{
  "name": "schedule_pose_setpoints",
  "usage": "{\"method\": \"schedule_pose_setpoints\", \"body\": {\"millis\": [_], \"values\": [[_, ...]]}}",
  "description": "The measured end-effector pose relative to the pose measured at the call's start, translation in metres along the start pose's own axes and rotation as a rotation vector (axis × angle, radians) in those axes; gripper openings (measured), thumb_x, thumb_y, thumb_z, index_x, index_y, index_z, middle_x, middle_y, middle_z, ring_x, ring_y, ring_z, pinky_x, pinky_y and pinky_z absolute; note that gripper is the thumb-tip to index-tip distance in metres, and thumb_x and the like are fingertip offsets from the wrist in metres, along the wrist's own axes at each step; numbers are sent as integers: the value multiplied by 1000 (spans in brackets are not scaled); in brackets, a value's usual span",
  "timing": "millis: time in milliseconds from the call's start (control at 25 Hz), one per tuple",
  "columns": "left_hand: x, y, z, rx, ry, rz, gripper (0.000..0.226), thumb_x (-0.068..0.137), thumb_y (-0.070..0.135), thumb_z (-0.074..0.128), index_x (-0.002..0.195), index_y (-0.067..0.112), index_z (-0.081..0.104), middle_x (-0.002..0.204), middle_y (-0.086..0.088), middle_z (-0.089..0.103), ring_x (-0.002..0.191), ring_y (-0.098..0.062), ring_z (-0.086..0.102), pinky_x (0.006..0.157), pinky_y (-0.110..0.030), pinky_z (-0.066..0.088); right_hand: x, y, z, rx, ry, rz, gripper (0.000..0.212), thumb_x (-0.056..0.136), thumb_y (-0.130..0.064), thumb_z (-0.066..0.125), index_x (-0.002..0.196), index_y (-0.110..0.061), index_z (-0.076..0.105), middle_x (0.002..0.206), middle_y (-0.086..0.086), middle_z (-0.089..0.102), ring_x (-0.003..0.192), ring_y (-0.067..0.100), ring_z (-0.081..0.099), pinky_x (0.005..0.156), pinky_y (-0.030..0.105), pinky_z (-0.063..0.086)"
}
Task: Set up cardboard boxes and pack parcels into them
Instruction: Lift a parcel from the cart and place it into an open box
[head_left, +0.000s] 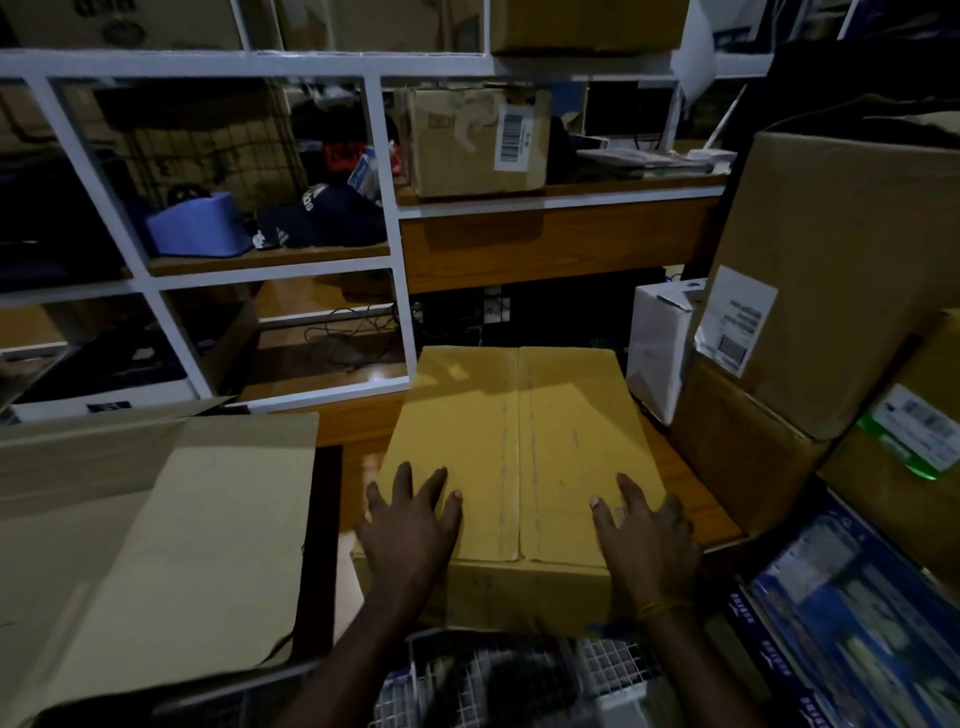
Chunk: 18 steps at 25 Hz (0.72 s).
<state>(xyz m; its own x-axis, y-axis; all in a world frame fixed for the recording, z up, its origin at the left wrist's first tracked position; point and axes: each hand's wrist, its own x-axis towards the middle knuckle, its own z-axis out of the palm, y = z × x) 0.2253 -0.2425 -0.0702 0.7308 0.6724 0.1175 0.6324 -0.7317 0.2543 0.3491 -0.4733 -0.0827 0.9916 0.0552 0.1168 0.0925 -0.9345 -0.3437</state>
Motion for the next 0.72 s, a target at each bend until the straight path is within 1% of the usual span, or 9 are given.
{"method": "schedule_pose_setpoints", "body": {"millis": [80, 200, 280, 400, 440, 520, 640, 720], "values": [[-7, -3, -2, 12, -5, -17, 56, 95, 69, 30, 148, 51, 35, 163, 5, 23, 145, -41, 22, 107, -57, 31, 0, -2, 0, -8, 3, -14, 62, 91, -70, 40, 147, -43, 38, 140, 22, 42, 116, 41, 51, 93, 46, 44], [-12, -8, -5, -7, 1, -30, 58, 93, 71, 34, 146, 49, 40, 162, 3, 25, 145, -42, 21, 107, -58, 32, 16, -12, 1, -11, -22, -84, 61, 92, -69, 39, 147, -44, 38, 138, 21, 44, 115, 41, 52, 93, 46, 45], [-12, -14, -4, -38, 21, 4, 59, 90, 74, 36, 141, 48, 48, 159, 3, 32, 145, -41, 23, 105, -57, 35, 28, -19, 2, 13, -46, -112, 60, 93, -68, 40, 147, -42, 39, 142, 20, 41, 118, 41, 50, 96, 46, 45], [-9, -26, -2, -83, 116, 110, 60, 87, 73, 31, 132, 44, 60, 149, 6, 48, 142, -28, 37, 104, -55, 36, 31, -27, 7, 11, -56, -121, 61, 93, -67, 40, 148, -40, 39, 148, 21, 36, 122, 42, 48, 98, 48, 44], [-7, -29, -2, -91, 139, 126, 60, 87, 72, 29, 130, 44, 61, 147, 7, 51, 140, -25, 39, 106, -55, 35, 28, -28, 8, 2, -47, -120, 61, 94, -67, 39, 148, -40, 39, 148, 21, 35, 123, 43, 48, 98, 48, 45], [-4, -30, -2, -85, 139, 120, 58, 89, 68, 29, 130, 44, 61, 147, 9, 51, 141, -23, 38, 111, -58, 28, 22, -27, 9, -4, -34, -106, 61, 94, -66, 40, 149, -39, 38, 151, 22, 33, 125, 43, 47, 98, 48, 45], [-8, -26, 1, -67, 114, 69, 52, 92, 62, 30, 134, 47, 57, 151, 9, 47, 145, -25, 33, 114, -64, 18, 15, -26, 6, 12, -30, -94, 60, 95, -64, 41, 148, -38, 40, 152, 22, 32, 128, 43, 44, 99, 48, 44], [-11, -23, 4, -56, 115, 48, 51, 93, 59, 29, 135, 47, 56, 152, 9, 45, 146, -27, 32, 114, -66, 14, 12, -25, 5, 26, -21, -90, 58, 95, -63, 42, 147, -38, 41, 152, 21, 33, 128, 42, 45, 99, 47, 44]]}}
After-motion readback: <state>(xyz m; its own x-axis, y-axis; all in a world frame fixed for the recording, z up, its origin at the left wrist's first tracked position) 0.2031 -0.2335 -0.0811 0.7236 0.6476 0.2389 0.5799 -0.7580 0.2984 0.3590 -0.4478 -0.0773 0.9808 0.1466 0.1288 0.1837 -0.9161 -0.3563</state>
